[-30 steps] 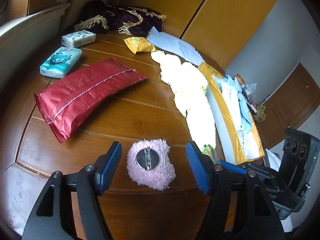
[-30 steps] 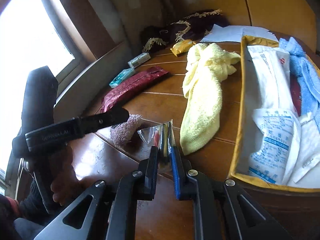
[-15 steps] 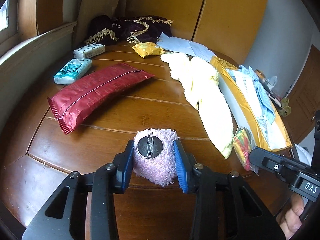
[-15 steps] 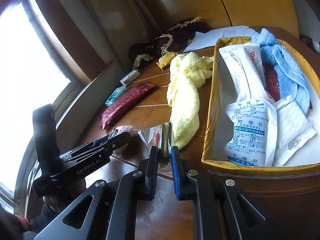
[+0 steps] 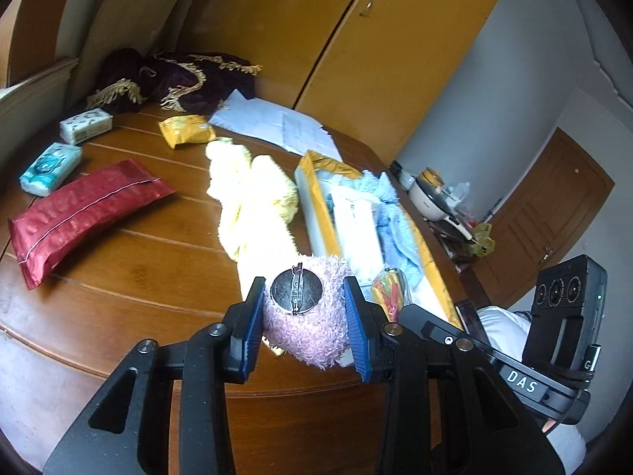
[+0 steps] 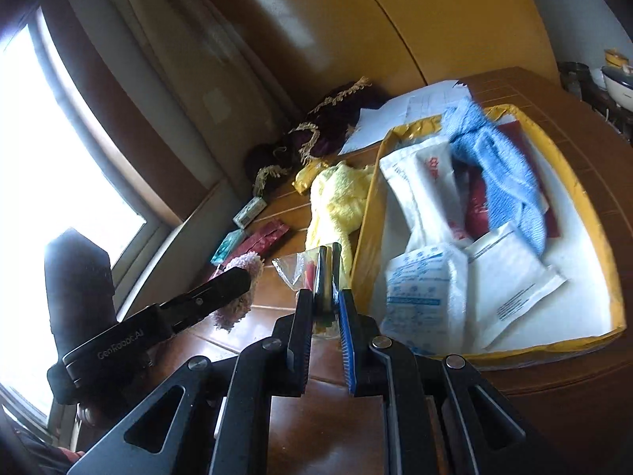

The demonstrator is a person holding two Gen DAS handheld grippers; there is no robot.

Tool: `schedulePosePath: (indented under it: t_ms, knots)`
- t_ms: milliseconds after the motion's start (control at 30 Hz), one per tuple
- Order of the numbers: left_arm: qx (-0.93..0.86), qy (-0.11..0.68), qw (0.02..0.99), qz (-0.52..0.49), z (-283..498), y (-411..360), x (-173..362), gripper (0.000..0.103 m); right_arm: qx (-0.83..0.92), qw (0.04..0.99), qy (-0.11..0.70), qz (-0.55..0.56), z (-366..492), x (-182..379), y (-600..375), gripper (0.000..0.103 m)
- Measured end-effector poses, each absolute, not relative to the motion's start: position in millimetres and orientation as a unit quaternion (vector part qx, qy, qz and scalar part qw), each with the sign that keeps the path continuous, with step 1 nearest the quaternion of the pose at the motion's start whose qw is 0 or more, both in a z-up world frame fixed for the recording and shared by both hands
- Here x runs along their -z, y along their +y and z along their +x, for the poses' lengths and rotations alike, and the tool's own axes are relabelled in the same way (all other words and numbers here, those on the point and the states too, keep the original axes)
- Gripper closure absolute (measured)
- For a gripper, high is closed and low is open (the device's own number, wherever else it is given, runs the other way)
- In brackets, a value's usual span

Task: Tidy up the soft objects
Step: 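Carry the pink ball and stick bag into the box and open both tools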

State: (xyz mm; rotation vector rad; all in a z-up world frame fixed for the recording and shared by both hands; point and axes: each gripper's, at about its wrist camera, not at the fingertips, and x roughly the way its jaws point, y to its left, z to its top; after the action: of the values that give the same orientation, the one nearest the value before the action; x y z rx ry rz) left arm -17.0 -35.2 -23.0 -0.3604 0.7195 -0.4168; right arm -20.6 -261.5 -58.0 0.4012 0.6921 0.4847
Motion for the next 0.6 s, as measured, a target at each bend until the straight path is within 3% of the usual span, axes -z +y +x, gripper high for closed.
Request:
schedulePosePath:
  t_ms: [267, 600]
  knots:
    - [0.247, 0.351, 0.887, -0.172, 10, -81, 12, 0.068, -0.148, 0.902, 0.346, 0.211, 2, 68, -309, 0.089]
    - [0.271, 0.394, 0.861, -0.174, 56, -119, 42, 0.067, -0.097, 0.903, 0.369, 0.198, 30, 84, -323, 0.089]
